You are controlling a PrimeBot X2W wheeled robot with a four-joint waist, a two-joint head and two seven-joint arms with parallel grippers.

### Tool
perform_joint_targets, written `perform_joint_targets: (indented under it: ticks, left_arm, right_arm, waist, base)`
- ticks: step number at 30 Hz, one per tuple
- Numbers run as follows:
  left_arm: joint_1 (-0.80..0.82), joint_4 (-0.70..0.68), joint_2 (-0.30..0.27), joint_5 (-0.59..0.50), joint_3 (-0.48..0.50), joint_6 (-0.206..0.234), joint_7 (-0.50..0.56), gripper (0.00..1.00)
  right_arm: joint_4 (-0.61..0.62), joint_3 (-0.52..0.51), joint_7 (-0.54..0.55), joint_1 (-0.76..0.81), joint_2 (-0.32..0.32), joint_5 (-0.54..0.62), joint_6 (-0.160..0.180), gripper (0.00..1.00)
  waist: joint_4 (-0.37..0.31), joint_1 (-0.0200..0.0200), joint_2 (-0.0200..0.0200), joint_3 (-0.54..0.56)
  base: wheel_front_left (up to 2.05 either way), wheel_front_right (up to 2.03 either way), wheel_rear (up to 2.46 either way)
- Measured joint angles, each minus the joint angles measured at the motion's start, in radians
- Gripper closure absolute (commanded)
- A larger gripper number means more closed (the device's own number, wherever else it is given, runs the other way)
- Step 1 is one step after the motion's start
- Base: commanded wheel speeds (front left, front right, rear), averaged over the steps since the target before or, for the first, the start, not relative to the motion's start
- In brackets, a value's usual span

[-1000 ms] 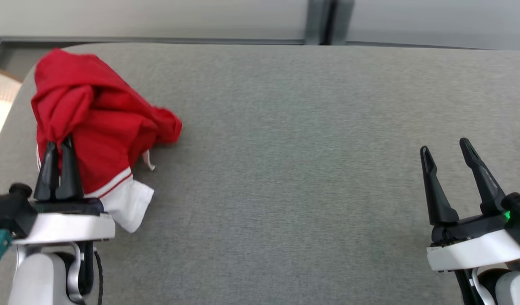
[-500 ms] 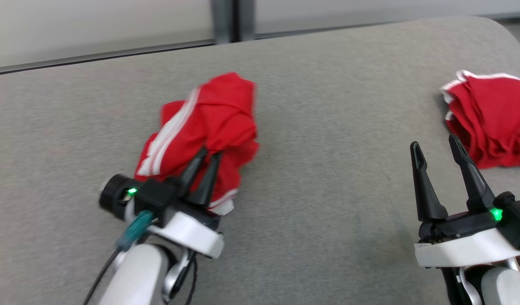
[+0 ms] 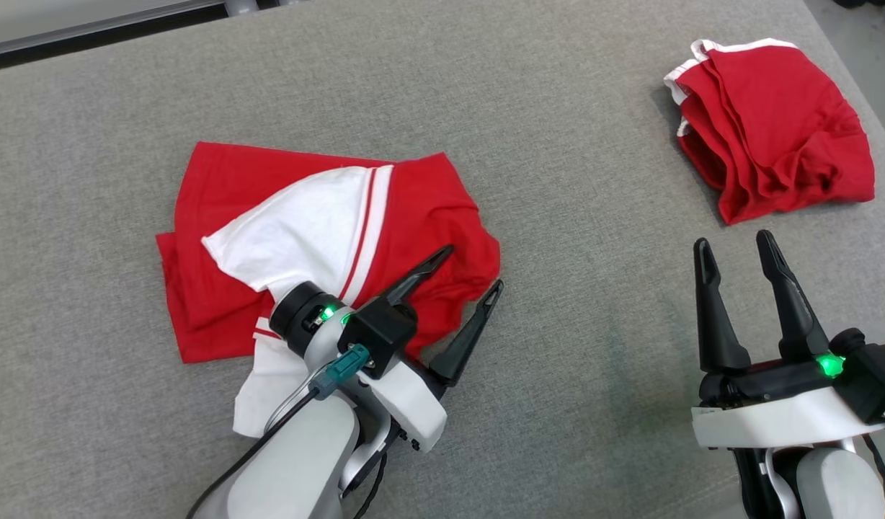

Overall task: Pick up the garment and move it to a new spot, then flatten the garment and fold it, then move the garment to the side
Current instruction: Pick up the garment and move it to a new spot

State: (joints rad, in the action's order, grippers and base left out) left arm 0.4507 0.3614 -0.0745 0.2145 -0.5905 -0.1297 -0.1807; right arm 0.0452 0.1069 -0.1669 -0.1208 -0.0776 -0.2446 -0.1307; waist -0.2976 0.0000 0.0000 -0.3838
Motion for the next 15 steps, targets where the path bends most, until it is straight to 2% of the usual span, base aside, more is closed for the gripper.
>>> perform_joint_targets:
  ticks: [5, 9, 15]
  left_arm:
    - [0.008, -0.04, -0.013, 0.025, -0.013, 0.0, -0.049, 0.0]
    - [-0.005, -0.103, -0.019, 0.062, 0.056, 0.038, -0.07, 0.0]
    - [-0.058, -0.128, -0.059, 0.111, 0.202, 0.116, -0.081, 0.0]
  right_arm:
    - [-0.005, -0.007, -0.002, -0.007, -0.006, 0.011, 0.0, 0.0]
    - [0.007, -0.021, 0.017, -0.008, -0.031, 0.028, 0.0, 0.0]
    - [0.031, -0.019, 0.058, -0.002, -0.058, 0.04, 0.0, 0.0]
  waist:
    - [0.027, 0.0, 0.0, 0.009]
    - [0.093, 0.0, 0.0, 0.044]
    - [0.183, 0.0, 0.0, 0.096]
  base:
    - [0.0, 0.0, 0.0]
    - [0.0, 0.0, 0.0]
    - [0.0, 0.0, 0.0]
